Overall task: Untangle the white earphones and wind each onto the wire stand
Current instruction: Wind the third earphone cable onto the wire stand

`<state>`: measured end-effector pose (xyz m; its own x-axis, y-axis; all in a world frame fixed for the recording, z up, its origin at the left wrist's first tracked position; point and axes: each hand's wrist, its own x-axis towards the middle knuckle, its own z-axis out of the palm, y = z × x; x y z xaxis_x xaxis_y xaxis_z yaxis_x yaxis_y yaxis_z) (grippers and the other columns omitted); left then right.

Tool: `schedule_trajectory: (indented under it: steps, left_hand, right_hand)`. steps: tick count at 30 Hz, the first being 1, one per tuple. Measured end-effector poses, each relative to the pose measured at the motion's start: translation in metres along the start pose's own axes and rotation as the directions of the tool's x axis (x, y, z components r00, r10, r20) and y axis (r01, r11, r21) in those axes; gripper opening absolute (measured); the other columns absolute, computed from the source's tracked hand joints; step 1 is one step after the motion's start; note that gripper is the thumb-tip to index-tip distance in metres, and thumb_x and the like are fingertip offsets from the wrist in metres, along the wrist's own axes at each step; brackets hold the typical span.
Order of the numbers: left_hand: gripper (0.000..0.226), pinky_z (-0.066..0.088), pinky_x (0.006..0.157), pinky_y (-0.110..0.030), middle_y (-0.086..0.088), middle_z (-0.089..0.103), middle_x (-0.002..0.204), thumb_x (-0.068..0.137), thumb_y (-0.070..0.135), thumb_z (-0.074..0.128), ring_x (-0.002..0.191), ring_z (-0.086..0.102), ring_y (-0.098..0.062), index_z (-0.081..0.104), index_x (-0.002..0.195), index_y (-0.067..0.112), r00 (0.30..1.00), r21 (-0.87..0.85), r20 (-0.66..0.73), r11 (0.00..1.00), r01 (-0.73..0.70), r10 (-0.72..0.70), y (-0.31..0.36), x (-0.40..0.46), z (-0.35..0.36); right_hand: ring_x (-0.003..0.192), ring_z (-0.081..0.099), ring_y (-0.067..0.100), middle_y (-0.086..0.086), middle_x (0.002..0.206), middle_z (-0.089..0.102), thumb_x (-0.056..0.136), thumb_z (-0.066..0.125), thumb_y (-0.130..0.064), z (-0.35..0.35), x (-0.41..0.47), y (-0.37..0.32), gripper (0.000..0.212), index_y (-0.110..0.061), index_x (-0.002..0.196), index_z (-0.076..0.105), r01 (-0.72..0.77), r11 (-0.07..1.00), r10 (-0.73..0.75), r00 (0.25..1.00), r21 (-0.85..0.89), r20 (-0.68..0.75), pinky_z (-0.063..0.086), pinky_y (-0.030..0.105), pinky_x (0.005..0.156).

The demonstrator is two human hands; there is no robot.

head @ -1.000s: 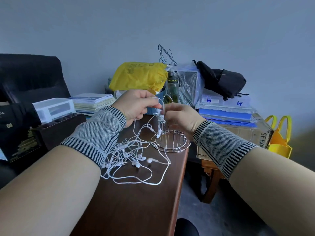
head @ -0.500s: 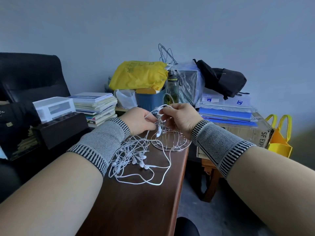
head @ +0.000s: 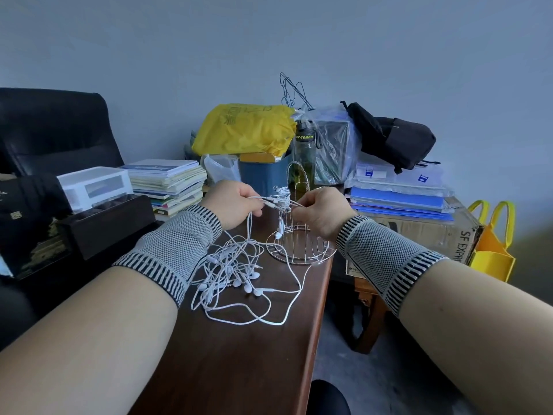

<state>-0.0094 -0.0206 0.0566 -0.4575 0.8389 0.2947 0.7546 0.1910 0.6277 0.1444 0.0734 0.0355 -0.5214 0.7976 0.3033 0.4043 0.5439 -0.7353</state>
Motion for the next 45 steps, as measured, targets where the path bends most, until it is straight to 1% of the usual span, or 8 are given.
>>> schedule_trajectory:
  steps: [4,9,15,21,27,33,38,45]
  left_hand:
    - [0.014,0.038,0.058,-0.023,0.007,0.063,0.074,0.091,0.024,0.06,0.069,0.056,-0.013,0.071,0.083,0.022,0.997,0.332,-0.074,0.943,0.011,0.014,0.004,-0.001,0.0]
    - [0.013,0.042,0.059,-0.024,0.006,0.061,0.066,0.091,0.028,0.06,0.07,0.058,-0.016,0.07,0.083,0.025,0.994,0.309,-0.111,0.951,0.009,0.026,0.009,0.001,-0.007]
    - [0.015,0.041,0.058,-0.023,0.007,0.064,0.071,0.088,0.032,0.068,0.067,0.053,-0.01,0.074,0.087,0.018,1.0,0.065,-0.018,0.998,-0.019,0.02,0.013,0.0,-0.02]
    - [0.02,0.021,0.04,-0.02,0.006,0.055,0.058,0.087,0.022,0.069,0.043,0.028,-0.009,0.067,0.069,0.014,1.0,-0.352,0.019,0.936,0.014,-0.008,0.025,0.002,-0.021]
    - [0.017,0.036,0.052,-0.02,0.016,0.056,0.056,0.084,0.024,0.069,0.053,0.047,-0.003,0.076,0.095,0.014,0.978,0.136,0.19,0.984,-0.114,0.087,0.032,-0.002,-0.012]
    - [0.025,0.033,0.047,-0.021,0.0,0.061,0.062,0.087,0.033,0.067,0.044,0.043,-0.007,0.074,0.082,0.009,0.965,0.015,0.245,0.995,-0.099,0.092,0.024,-0.002,0.002]
    - [0.036,0.031,0.048,-0.023,0.01,0.058,0.047,0.095,0.023,0.057,0.045,0.043,-0.01,0.065,0.06,0.024,0.993,-0.189,-0.085,0.977,-0.099,0.084,0.031,0.002,-0.01]
    - [0.025,0.02,0.037,-0.017,0.005,0.061,0.054,0.099,0.009,0.049,0.032,0.031,-0.002,0.066,0.081,0.01,0.996,-0.524,0.047,0.851,-0.043,0.08,0.042,-0.011,-0.011]
  right_hand:
    - [0.054,0.052,0.009,-0.006,0.06,0.059,0.086,0.063,-0.017,0.0,0.003,0.0,0.012,-0.014,0.077,0.07,0.019,0.999,-0.011,0.985,0.043,-0.172,0.044,0.023,0.055]
    - [0.056,0.054,0.008,-0.008,0.062,0.059,0.087,0.064,-0.021,-0.005,0.006,-0.006,0.011,-0.014,0.08,0.07,0.098,0.986,-0.051,0.945,0.132,-0.322,0.045,0.024,0.057]
    - [0.044,0.045,0.009,0.004,0.065,0.064,0.087,0.066,-0.011,-0.011,0.0,-0.017,0.018,-0.012,0.069,0.063,0.032,0.77,0.101,0.98,0.637,-0.172,0.036,0.021,0.041]
    - [0.045,0.038,0.012,0.002,0.057,0.062,0.087,0.066,-0.011,-0.009,-0.001,-0.025,0.022,-0.012,0.066,0.058,-0.029,0.691,0.082,0.996,0.723,-0.038,0.031,0.022,0.043]
    - [0.042,0.034,0.009,0.004,0.063,0.066,0.086,0.064,-0.004,-0.018,-0.003,-0.041,0.011,-0.006,0.075,0.062,0.068,0.604,0.014,0.995,0.794,-0.096,0.029,0.02,0.041]
    - [0.041,0.04,0.008,0.003,0.064,0.062,0.09,0.057,-0.002,-0.022,-0.005,-0.053,0.014,-0.01,0.079,0.061,0.043,0.498,-0.035,0.999,0.866,-0.029,0.031,0.02,0.045]
    - [0.033,0.031,0.006,0.006,0.063,0.058,0.088,0.065,-0.008,-0.011,-0.003,-0.036,0.009,-0.01,0.081,0.06,-0.031,0.726,-0.005,0.999,0.687,0.051,0.024,0.016,0.035]
    - [0.031,0.04,0.0,0.0,0.07,0.07,0.082,0.07,-0.013,0.013,-0.007,-0.028,0.003,-0.011,0.08,0.07,0.006,0.981,-0.045,0.979,0.192,0.197,0.032,0.013,0.034]
